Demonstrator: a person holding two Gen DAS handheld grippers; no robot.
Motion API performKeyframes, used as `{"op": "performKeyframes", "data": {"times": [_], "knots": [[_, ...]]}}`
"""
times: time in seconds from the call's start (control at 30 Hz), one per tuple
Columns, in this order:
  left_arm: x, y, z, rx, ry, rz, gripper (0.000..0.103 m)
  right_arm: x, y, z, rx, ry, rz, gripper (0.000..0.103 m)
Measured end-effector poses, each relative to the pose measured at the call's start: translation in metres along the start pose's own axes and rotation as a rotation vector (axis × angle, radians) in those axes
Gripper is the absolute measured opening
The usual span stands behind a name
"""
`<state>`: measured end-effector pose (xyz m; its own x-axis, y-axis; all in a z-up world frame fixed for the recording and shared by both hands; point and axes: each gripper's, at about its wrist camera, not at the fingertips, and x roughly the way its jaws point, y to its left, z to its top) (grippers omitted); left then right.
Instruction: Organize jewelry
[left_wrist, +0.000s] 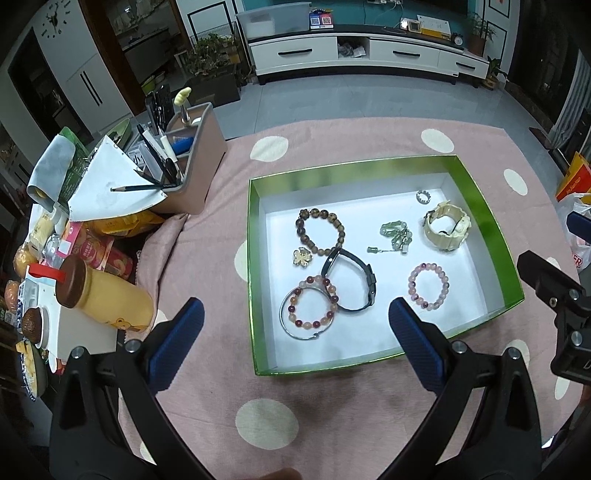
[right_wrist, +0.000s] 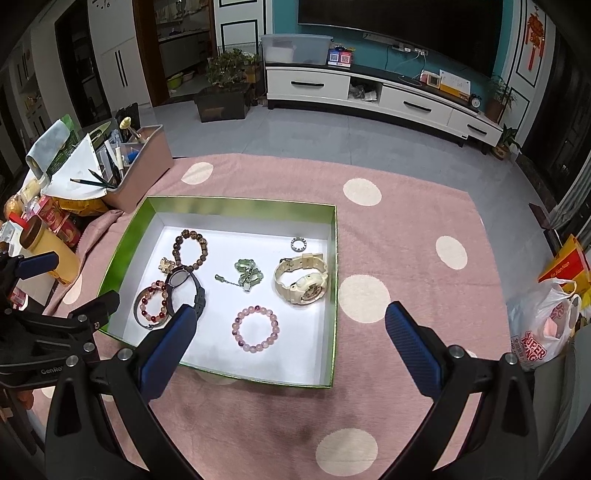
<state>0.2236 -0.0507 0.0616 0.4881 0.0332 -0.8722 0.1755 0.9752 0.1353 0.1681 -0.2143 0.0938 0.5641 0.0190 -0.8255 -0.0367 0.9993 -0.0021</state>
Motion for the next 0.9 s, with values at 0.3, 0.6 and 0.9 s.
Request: {"op": "performKeyframes", "data": {"times": [0.3, 0.6, 0.9], "knots": [[0.0042, 0.0027, 0.0, -0.004, 0.008, 0.0, 0.101, 0.007, 0.0021, -0.0005, -0.002, 0.013, 0.001, 0.102], [0.0071, 0.0036, -0.0008, -0.007, 0.015, 0.004, 0.101, 0.0086, 0.003, -0.001, -0.001, 0.016, 0.003, 0.102], [0.007, 0.0034, -0.0006, -0.006, 0.017, 0.003, 0.101, 0.0098, 0.0023, -0.0019, 0.002, 0.016, 0.003, 0.102]]}}
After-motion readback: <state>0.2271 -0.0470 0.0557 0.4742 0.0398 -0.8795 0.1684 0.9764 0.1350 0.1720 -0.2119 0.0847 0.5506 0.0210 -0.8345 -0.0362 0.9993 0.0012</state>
